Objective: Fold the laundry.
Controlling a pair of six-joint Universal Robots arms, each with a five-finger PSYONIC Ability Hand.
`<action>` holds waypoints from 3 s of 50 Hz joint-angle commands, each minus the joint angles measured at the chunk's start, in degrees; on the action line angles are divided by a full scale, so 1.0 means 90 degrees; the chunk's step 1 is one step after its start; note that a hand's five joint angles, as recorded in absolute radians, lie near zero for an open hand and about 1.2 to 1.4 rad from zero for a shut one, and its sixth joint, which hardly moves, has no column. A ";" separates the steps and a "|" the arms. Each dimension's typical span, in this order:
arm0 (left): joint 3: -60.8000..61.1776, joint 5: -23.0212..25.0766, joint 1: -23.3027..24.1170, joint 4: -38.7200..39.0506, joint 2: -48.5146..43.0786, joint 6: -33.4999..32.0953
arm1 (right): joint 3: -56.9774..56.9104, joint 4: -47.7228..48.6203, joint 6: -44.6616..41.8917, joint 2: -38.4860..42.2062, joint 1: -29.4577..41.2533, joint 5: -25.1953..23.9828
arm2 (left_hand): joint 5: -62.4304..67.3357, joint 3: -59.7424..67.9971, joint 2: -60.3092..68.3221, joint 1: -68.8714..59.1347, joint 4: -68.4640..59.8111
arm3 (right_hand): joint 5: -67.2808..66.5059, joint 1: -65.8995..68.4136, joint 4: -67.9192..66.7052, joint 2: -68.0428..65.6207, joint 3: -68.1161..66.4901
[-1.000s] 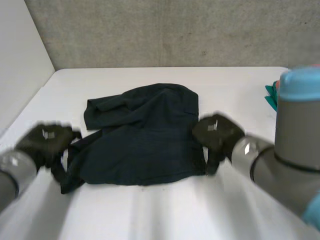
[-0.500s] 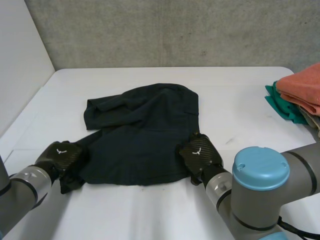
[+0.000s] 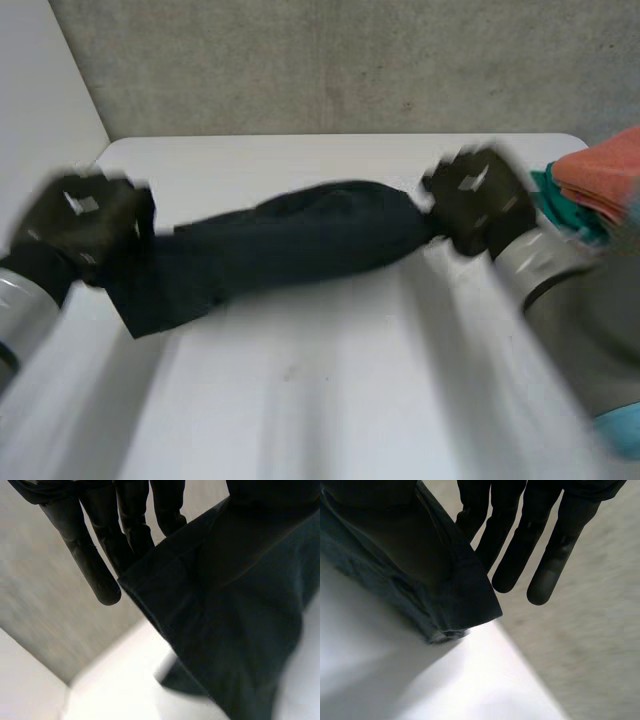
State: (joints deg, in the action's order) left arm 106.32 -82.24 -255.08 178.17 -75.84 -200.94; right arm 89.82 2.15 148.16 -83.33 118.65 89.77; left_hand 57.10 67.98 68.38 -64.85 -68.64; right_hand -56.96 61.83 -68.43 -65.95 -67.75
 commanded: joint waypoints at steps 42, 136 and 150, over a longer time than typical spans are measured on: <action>-0.4775 -0.0950 0.0657 0.3280 -0.3740 -0.0671 | -0.4287 0.3035 0.0579 0.2920 -0.0605 -0.0219 | 0.1433 0.1336 0.1291 -0.1683 -0.1262 | -0.1449 0.2019 -0.1285 -0.1561 -0.1361; -0.5036 0.0399 0.0588 0.0477 -0.7208 -0.1550 | 0.1543 -0.0629 -0.1570 0.1691 -0.0351 -0.0756 | 0.1433 0.1336 0.1291 -0.1683 -0.1262 | -0.1449 0.2019 -0.1285 -0.1561 -0.1361; -0.4079 -0.2561 0.1116 0.0428 -0.6338 -0.3053 | 0.1553 -0.0600 -0.1550 0.1632 -0.0166 -0.0746 | 0.1433 0.1336 0.1291 -0.1683 -0.1262 | -0.1449 0.2019 -0.1285 -0.1561 -0.1361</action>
State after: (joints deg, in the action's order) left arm 67.13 -98.75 -246.29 182.14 -133.45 -220.61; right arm 103.87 -3.31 133.93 -68.19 116.04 83.03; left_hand 55.64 68.05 68.28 -64.64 -68.64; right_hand -59.16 61.89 -68.61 -65.95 -67.95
